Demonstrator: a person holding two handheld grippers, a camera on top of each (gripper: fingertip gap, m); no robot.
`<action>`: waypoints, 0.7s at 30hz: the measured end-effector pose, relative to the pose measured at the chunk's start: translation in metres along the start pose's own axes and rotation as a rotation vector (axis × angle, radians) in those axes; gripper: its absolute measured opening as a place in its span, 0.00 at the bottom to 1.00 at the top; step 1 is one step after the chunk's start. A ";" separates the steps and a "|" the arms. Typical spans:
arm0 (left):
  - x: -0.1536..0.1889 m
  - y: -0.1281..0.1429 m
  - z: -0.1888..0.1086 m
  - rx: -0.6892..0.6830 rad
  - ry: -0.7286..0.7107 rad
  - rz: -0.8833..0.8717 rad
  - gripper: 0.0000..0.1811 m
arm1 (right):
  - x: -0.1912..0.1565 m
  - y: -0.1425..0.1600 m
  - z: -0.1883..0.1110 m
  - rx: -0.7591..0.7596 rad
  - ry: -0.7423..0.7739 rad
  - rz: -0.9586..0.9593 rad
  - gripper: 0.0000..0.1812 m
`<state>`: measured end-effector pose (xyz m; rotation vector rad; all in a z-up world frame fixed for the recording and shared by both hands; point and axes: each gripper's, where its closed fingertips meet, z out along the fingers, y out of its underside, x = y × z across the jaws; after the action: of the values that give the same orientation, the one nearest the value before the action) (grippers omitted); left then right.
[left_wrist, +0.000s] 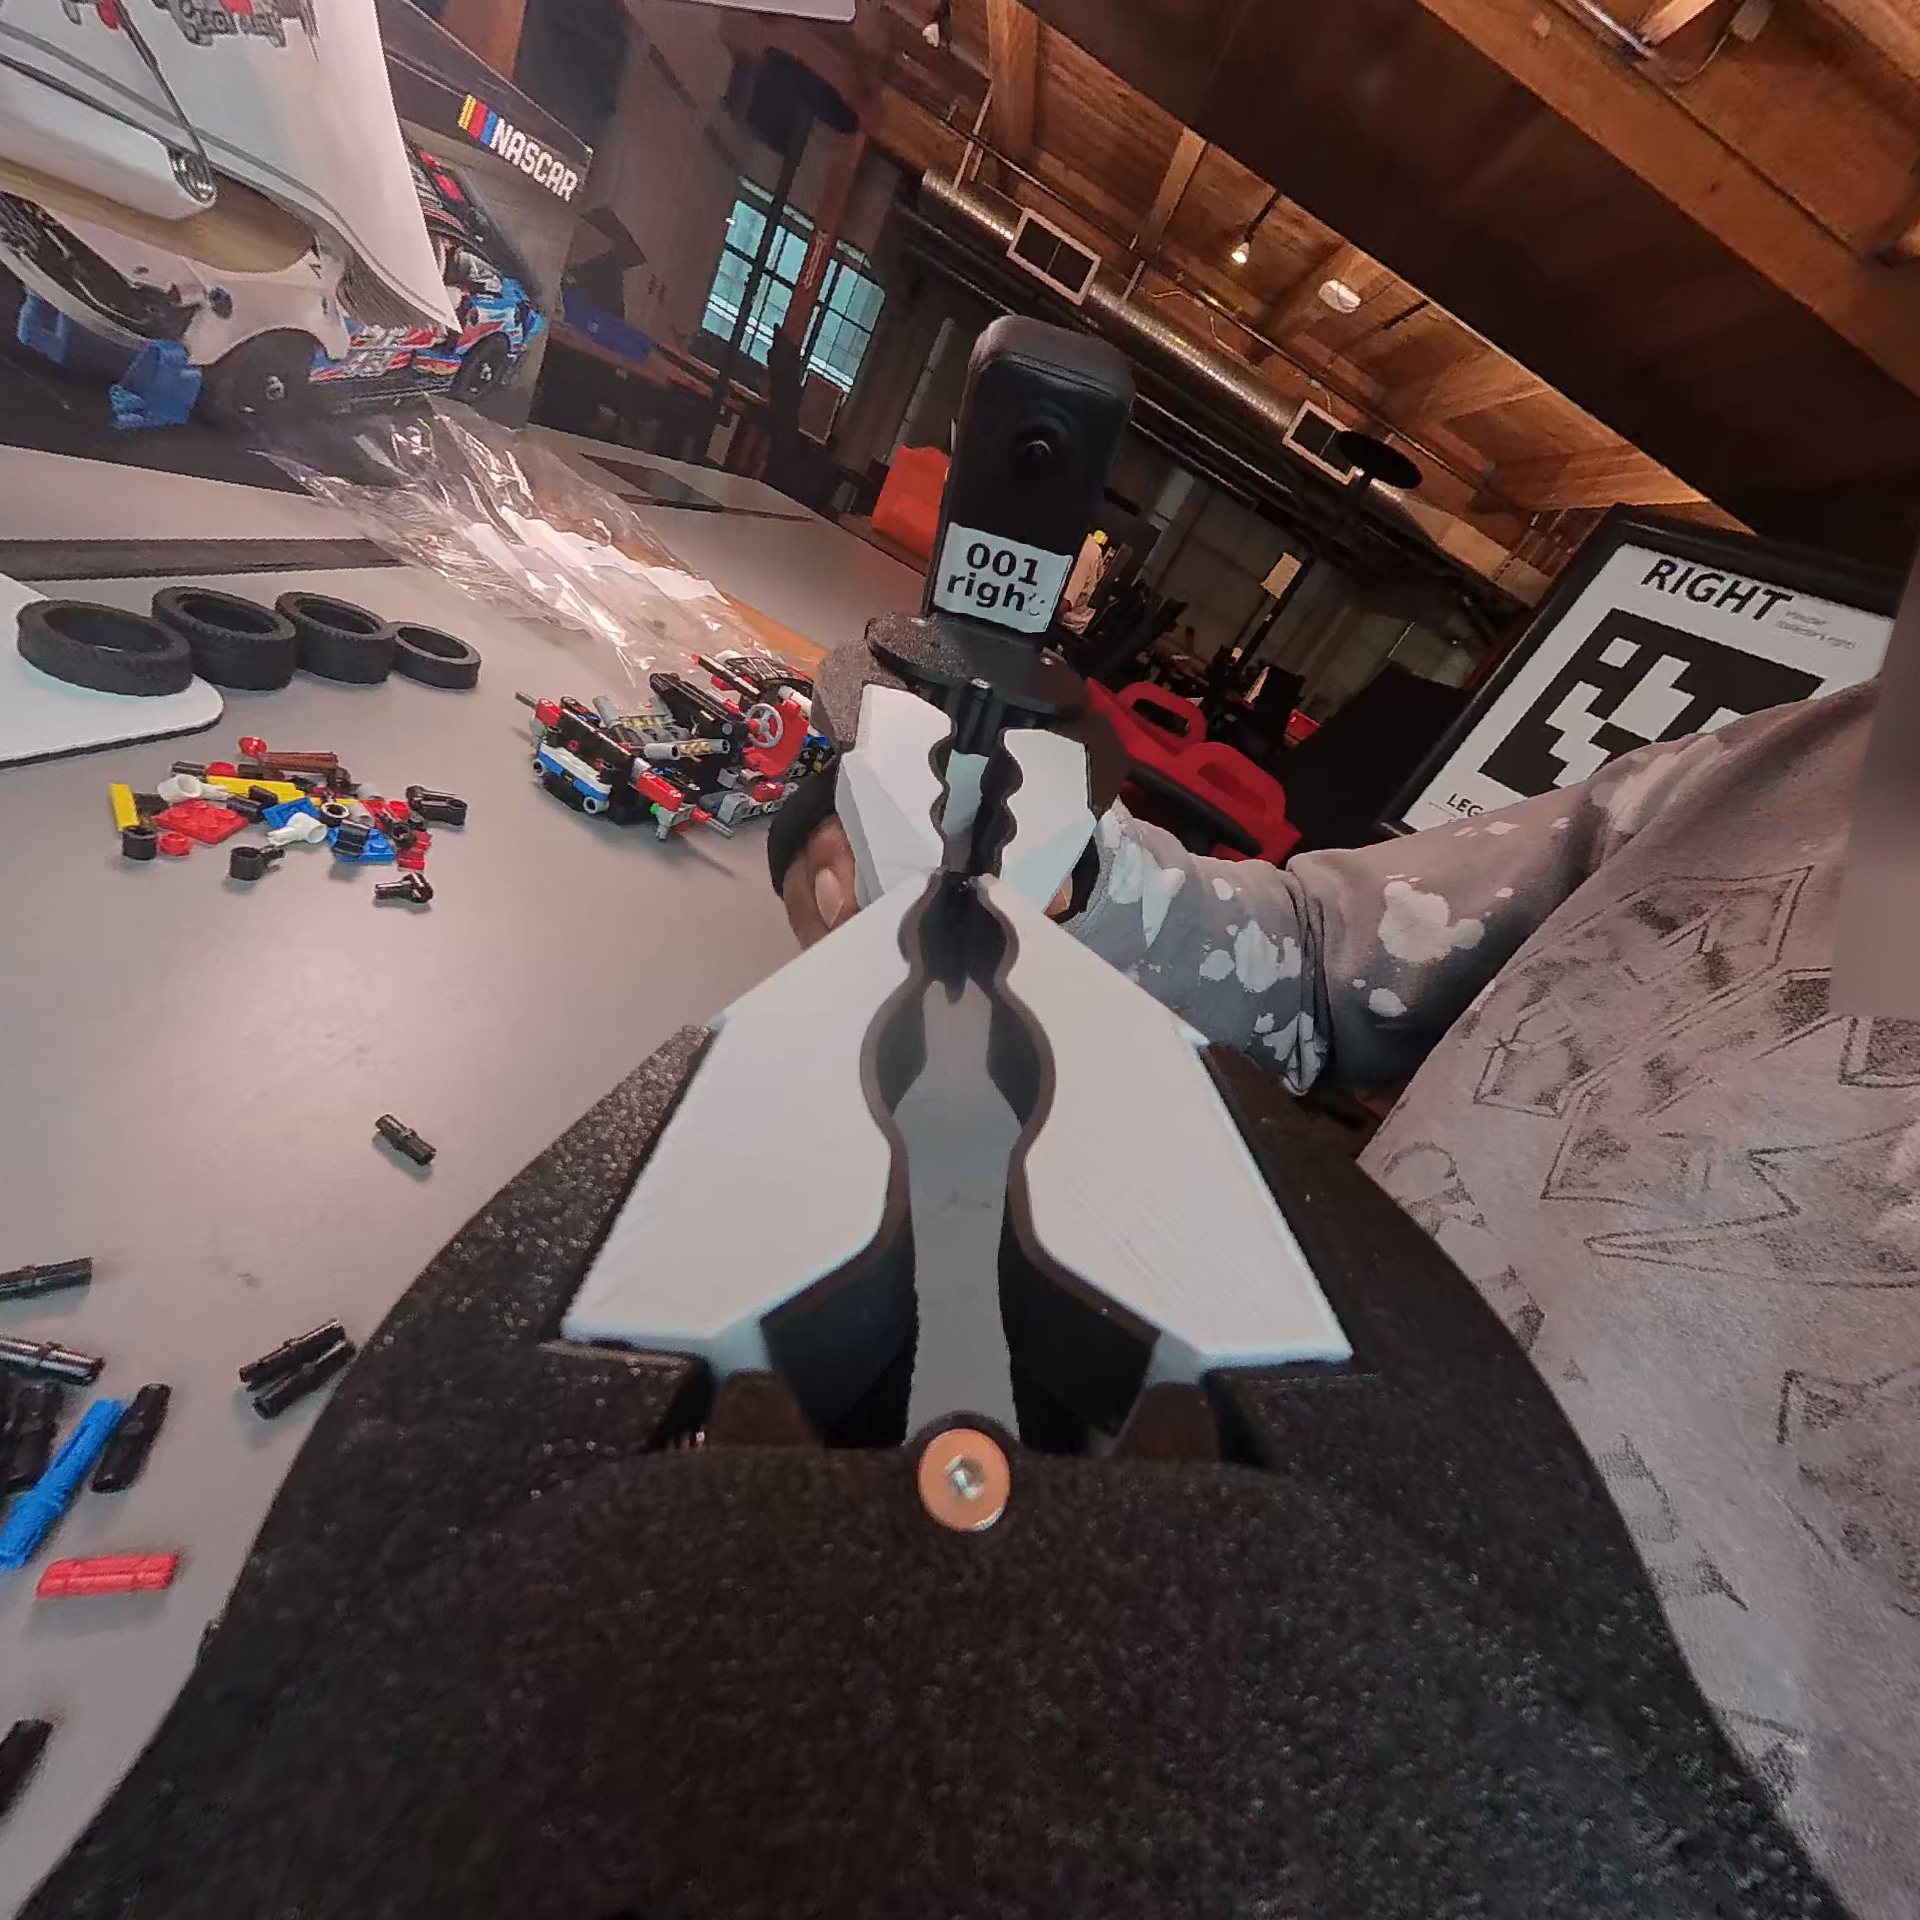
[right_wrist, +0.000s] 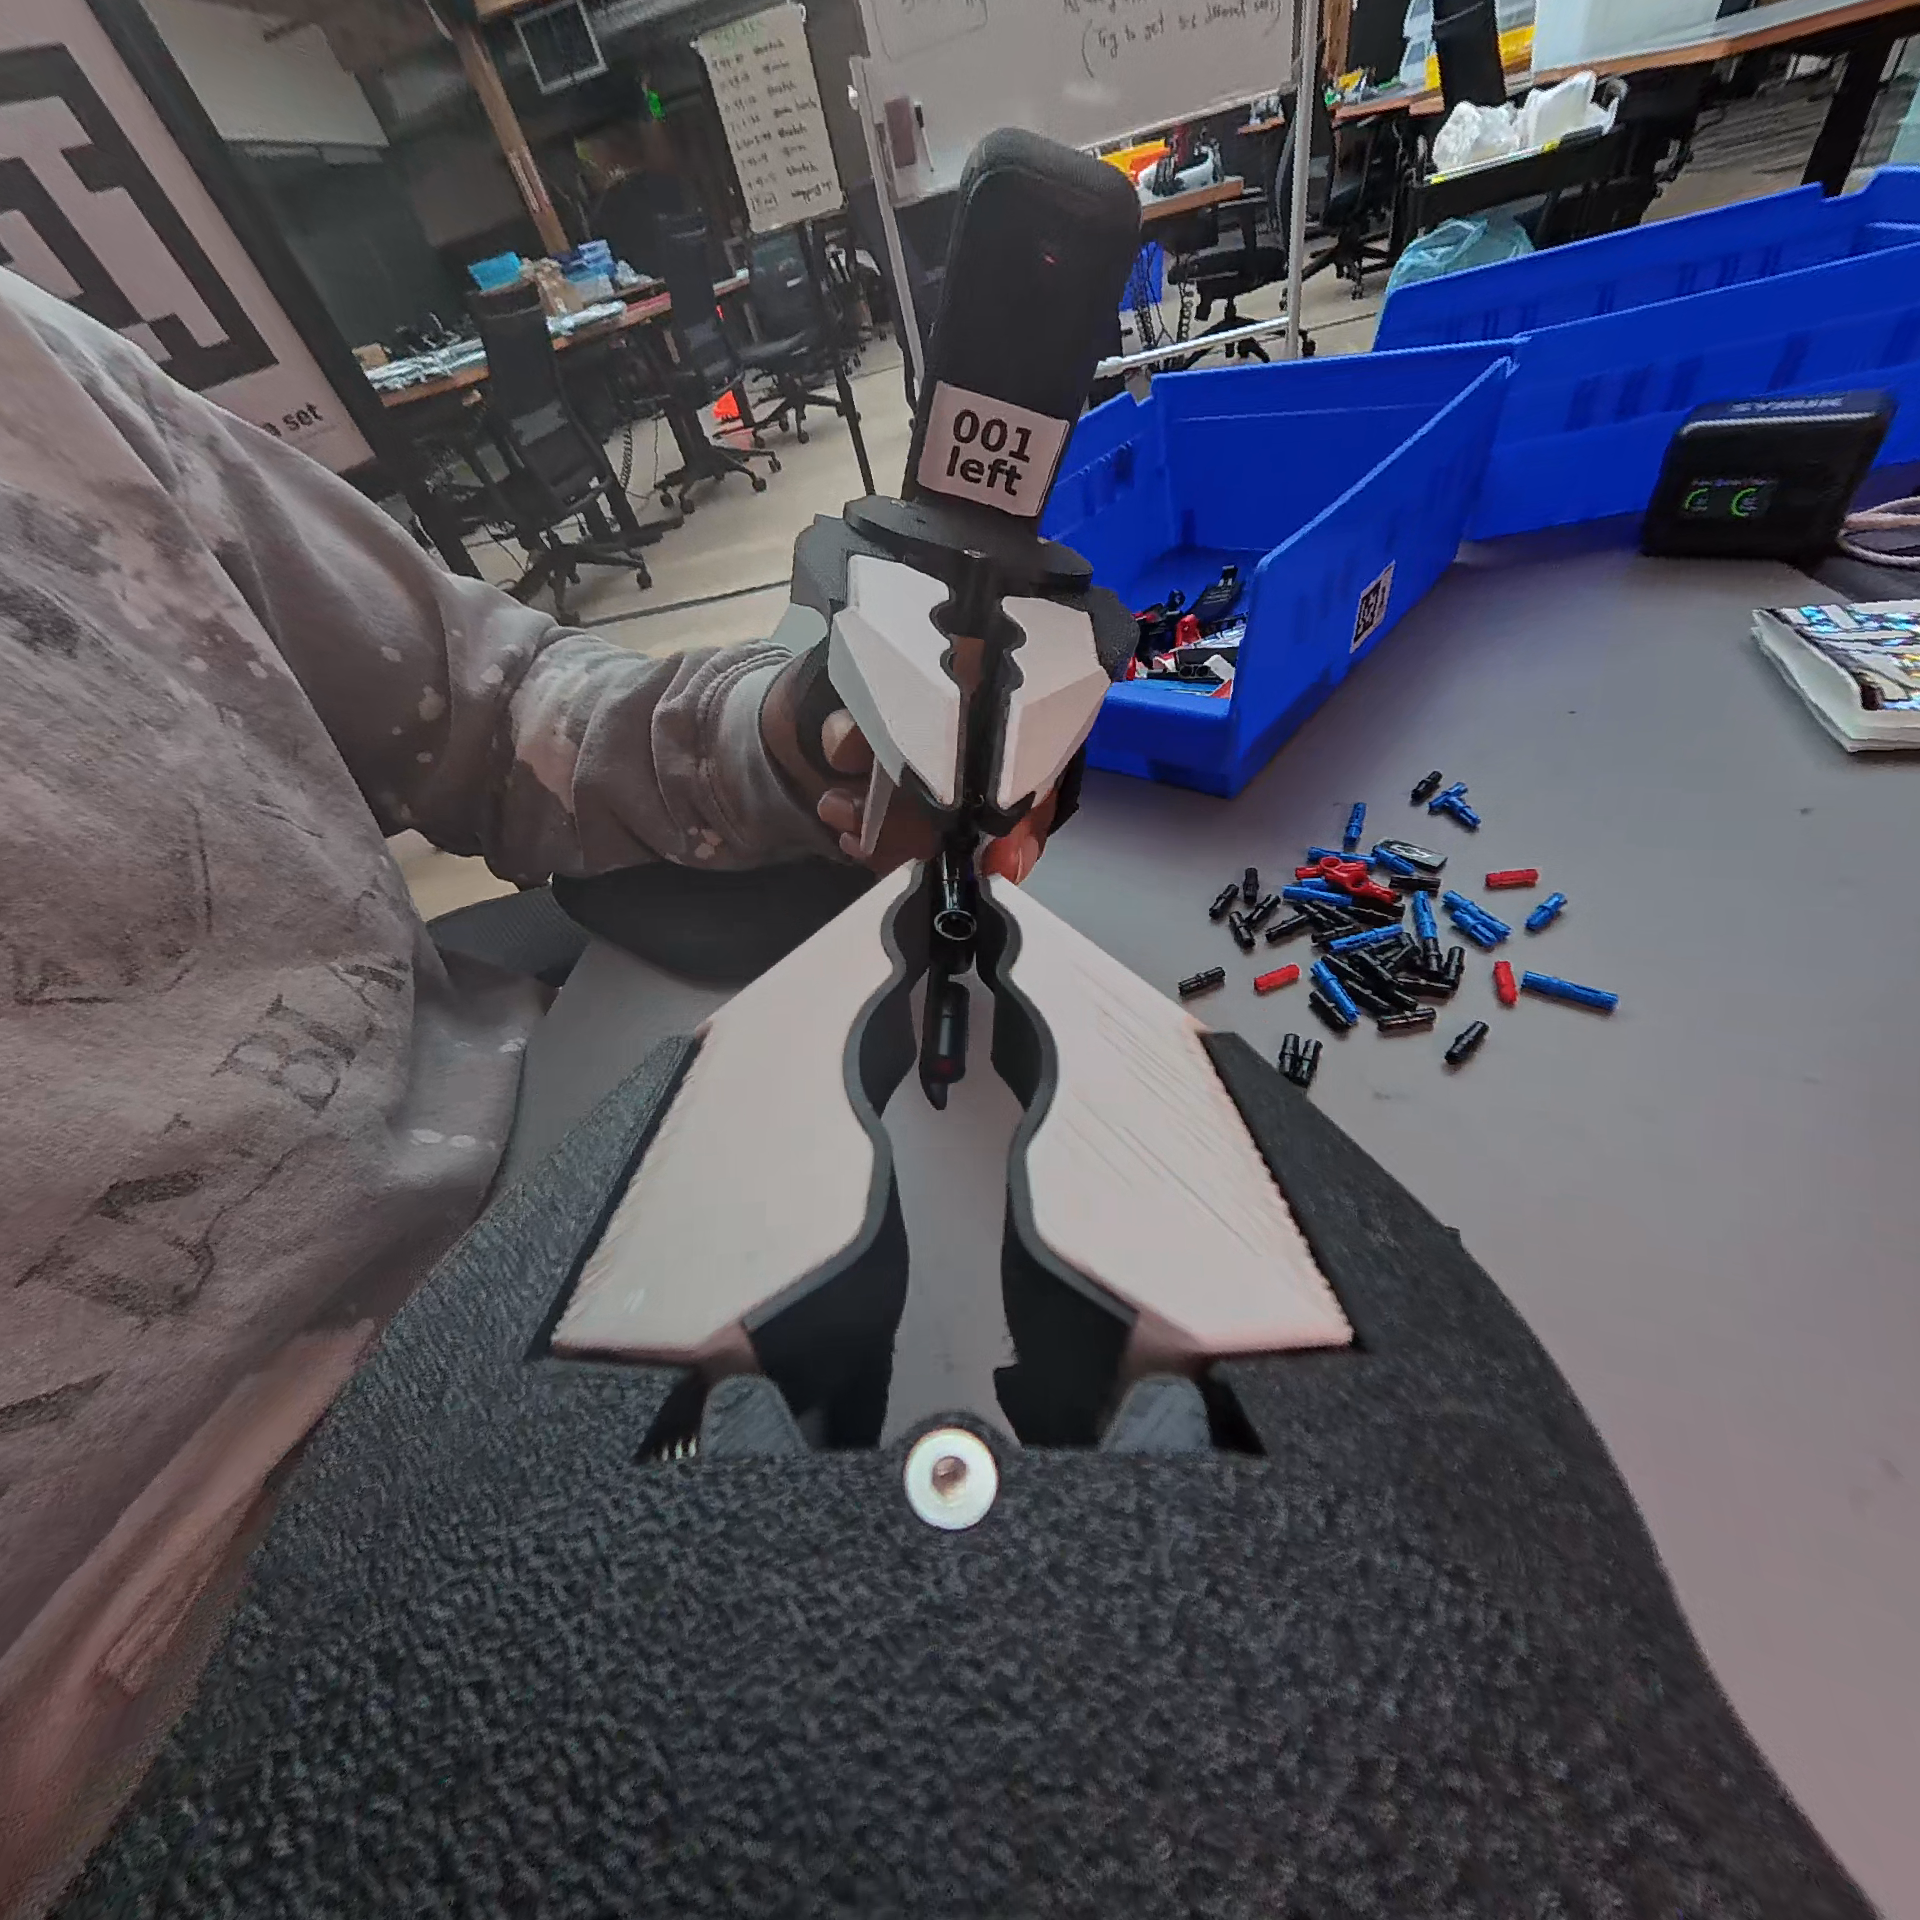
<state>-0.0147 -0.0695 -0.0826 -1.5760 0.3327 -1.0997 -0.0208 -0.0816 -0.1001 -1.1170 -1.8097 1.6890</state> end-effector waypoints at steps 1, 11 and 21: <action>0.000 0.001 0.001 -0.002 0.008 -0.009 0.00 | -0.001 0.002 0.000 -0.010 -0.003 -0.002 0.04; -0.015 -0.034 -0.028 0.088 -0.127 0.028 0.00 | -0.014 0.030 0.010 -0.180 -0.026 -0.135 0.04; -0.111 0.034 -0.057 -0.327 -0.709 0.111 0.21 | 0.012 0.014 -0.013 -0.008 0.056 -0.072 0.04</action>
<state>-0.1064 -0.0364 -0.1678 -2.0943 0.1151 -0.3580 -0.0148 -0.0652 -0.1136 -1.0781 -1.8024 1.5949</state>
